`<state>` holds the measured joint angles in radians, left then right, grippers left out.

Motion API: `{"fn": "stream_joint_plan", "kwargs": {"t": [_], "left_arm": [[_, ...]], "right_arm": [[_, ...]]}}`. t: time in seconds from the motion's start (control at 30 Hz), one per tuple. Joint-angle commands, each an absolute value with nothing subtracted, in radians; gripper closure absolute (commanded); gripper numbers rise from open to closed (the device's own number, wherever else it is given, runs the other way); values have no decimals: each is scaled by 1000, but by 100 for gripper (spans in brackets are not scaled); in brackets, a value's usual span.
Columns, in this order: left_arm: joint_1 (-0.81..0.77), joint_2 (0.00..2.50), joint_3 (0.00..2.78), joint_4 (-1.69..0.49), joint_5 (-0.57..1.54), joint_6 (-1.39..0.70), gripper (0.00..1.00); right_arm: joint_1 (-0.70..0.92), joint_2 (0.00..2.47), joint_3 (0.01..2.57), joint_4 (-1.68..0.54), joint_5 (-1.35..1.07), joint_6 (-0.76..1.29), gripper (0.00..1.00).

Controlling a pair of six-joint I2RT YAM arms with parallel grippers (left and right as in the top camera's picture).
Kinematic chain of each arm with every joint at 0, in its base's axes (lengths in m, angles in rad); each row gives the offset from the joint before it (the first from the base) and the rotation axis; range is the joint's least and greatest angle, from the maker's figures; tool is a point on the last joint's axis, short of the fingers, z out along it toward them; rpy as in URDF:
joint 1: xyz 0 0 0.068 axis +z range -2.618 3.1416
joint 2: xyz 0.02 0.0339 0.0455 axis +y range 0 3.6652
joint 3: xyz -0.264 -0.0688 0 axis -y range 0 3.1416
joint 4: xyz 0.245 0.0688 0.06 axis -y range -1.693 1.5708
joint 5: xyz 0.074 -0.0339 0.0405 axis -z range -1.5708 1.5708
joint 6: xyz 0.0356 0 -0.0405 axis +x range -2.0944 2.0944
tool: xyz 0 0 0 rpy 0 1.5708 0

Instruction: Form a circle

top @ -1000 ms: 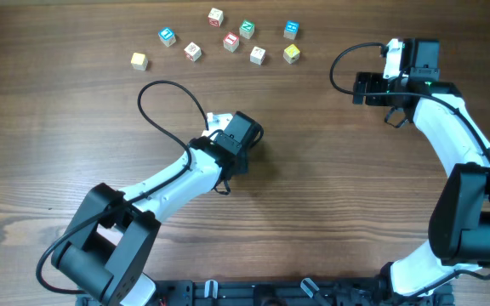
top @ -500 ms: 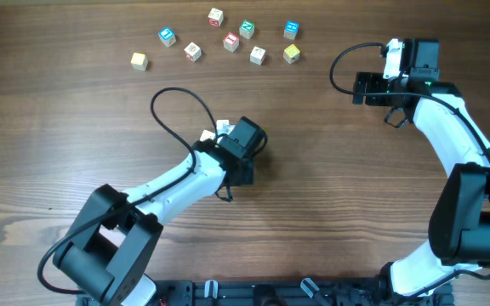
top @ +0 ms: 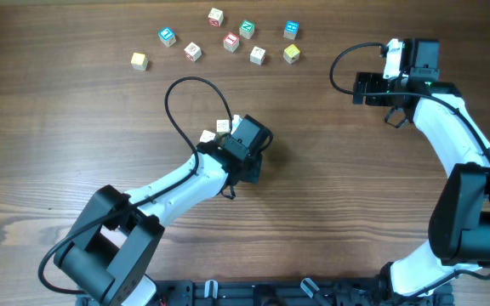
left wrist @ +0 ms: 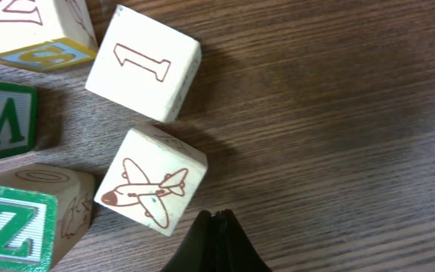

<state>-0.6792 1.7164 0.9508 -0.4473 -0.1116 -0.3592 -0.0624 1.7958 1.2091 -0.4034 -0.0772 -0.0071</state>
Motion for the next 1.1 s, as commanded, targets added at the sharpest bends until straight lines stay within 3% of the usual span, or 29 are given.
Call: {"fn": "stream_joint_plan", "kwargs": {"t": [0.0,0.27,0.43,0.57,0.67,0.87,0.9,0.93,1.07], "left_arm": [[-682,1702,946,-444,-176,-344,96],[-682,1702,946,-440,-167,-346,96],[-677,1638,967,-441,-42,-356,96],[-584,1468,978,-477,-77,-355,95],[-458,1440,977,-555,-80,-356,87],[-178,1448,977,-575,-79,-449,37],[-147,1448,977,-576,-78,-458,23],[-128,1448,977,-578,-79,-457,4],[-120,1448,977,-625,-79,-456,0]], "right_arm": [[-60,1803,1222,-401,-78,3,0],[-60,1803,1222,-401,-78,3,0],[-60,1803,1222,-401,-78,3,0],[-60,1803,1222,-401,-78,2,0],[-60,1803,1222,-401,-78,3,0],[-60,1803,1222,-401,-78,3,0],[-60,1803,1222,-401,-78,2,0],[-60,1803,1222,-401,-78,3,0],[-60,1803,1222,-401,-78,3,0]]}}
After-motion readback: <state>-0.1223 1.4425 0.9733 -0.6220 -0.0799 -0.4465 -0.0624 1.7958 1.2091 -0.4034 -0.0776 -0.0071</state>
